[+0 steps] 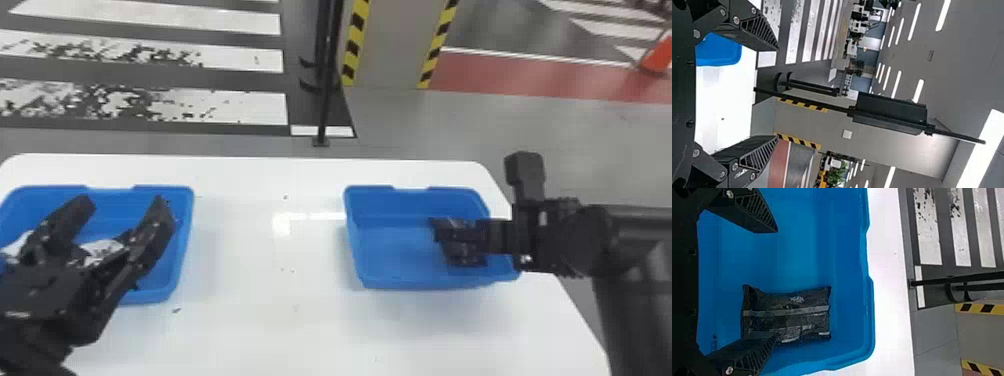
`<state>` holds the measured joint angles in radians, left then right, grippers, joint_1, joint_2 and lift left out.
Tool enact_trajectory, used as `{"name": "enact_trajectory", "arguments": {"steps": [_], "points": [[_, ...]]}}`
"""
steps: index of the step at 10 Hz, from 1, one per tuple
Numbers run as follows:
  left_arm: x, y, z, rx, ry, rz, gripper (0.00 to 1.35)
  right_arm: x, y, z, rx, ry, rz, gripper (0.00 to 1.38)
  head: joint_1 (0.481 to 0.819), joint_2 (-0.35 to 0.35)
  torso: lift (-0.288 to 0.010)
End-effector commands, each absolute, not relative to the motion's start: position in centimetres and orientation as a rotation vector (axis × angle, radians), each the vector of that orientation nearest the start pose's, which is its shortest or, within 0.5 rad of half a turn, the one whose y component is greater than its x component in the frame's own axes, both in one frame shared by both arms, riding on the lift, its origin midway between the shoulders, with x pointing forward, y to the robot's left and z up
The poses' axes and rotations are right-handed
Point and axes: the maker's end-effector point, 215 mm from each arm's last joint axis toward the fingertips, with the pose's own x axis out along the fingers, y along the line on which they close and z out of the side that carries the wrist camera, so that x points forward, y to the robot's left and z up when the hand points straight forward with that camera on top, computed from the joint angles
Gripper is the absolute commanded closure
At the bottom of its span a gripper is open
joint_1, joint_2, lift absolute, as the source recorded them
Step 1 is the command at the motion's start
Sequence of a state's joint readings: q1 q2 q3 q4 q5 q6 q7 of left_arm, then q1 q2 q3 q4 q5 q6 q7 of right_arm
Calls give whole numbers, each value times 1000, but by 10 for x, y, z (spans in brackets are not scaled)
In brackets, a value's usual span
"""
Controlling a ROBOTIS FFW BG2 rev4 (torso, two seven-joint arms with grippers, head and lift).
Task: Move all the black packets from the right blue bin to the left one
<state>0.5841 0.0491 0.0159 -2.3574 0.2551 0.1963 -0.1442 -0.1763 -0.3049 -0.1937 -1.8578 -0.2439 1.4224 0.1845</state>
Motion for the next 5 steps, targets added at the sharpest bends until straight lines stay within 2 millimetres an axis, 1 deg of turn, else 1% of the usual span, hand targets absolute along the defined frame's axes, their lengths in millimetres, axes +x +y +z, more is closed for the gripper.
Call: {"name": "enact_trajectory", "arguments": {"steps": [1, 3, 4, 5], "points": [[424, 189, -252, -200, -21, -208, 266, 510, -370, -430, 95, 946, -12, 93, 695, -194, -140], [425, 188, -251, -201, -23, -212, 266, 502, -380, -444, 82, 997, -59, 94, 695, -217, -140], [425, 188, -251, -201, -23, -212, 266, 505, -385, -448, 81, 999, -77, 94, 695, -226, -140], [425, 188, -251, -201, -23, -212, 266, 512, -388, -454, 94, 991, -78, 98, 695, -229, -140]]}}
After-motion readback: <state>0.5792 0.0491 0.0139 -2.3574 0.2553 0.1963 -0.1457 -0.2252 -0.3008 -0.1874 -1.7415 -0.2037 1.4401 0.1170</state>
